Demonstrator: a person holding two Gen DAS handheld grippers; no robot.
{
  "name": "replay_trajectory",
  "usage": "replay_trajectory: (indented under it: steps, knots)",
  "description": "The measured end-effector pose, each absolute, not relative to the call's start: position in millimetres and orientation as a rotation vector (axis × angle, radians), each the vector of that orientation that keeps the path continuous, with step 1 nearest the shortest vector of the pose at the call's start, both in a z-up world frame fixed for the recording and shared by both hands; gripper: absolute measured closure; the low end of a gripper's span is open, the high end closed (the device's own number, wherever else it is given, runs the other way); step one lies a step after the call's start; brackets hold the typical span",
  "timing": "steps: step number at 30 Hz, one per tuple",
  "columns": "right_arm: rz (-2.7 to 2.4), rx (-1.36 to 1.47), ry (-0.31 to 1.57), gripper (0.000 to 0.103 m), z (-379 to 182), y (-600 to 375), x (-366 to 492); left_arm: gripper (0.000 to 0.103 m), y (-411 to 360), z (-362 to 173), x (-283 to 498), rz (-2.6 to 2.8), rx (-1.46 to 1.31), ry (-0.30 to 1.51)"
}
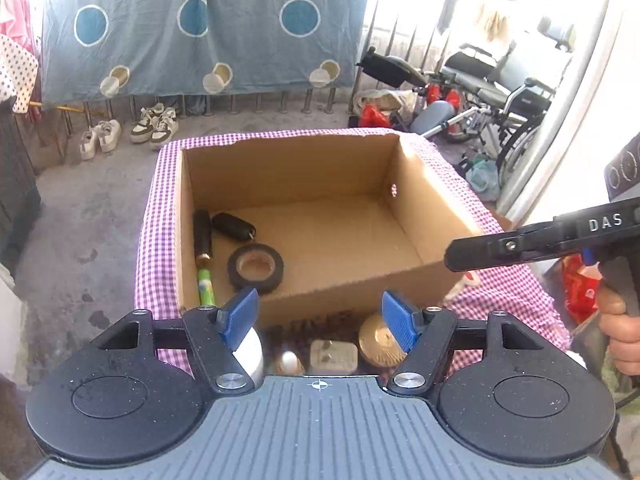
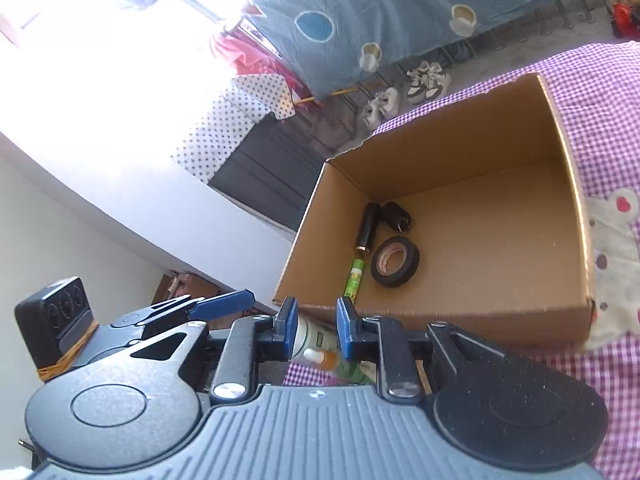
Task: Organize rigid objects
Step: 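Lower the black tape roll into the box and open the right gripper, then move the right gripper to the pink silicone cup and grip its rim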
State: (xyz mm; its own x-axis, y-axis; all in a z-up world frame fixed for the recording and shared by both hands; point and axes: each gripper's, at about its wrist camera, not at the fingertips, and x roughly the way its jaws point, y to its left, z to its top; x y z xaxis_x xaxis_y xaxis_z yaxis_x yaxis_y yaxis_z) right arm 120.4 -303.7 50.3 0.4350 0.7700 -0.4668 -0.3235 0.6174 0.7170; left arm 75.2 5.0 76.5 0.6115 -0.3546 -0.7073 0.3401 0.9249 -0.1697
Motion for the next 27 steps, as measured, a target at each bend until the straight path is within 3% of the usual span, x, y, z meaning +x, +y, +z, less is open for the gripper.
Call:
replay_trajectory:
  steps: [1, 3, 4, 5, 12, 15, 21, 27]
  knots:
    - [0.723, 0.596, 0.864, 0.079, 47.1, -307.0, 108.1, 0.034, 5.5, 70.8, 68.0, -0.398, -0.031, 0.823]
    - [0.698, 0.617, 0.851, 0.066, 34.9, -310.5, 84.0, 0.034, 6.5, 55.6, 54.5, -0.389, -0.045, 0.84]
    - [0.682, 0.627, 0.851, 0.055, 26.6, -310.2, 74.1, 0.034, 5.9, 47.5, 48.5, -0.374, -0.043, 0.85]
    - [0.675, 0.631, 0.858, 0.051, 19.2, -307.3, 68.8, 0.034, 5.0, 40.4, 44.6, -0.359, -0.034, 0.859]
    - [0.601, 0.588, 0.986, 0.051, -32.8, -265.1, 68.9, 0.033, 1.1, -8.0, 36.3, -0.22, 0.094, 0.954]
    - [0.605, 0.529, 1.002, 0.051, -40.5, -242.7, 76.7, 0.023, 1.5, -19.4, 37.7, -0.22, 0.092, 0.978]
    - [0.609, 0.426, 1.029, 0.051, -51.6, -205.1, 83.9, 0.023, 6.6, -37.6, 46.9, -0.207, 0.068, 1.015]
    - [0.593, 0.406, 1.073, 0.06, -67.2, -189.4, 91.0, 0.023, 10.8, -52.0, 43.2, -0.23, 0.057, 1.02]
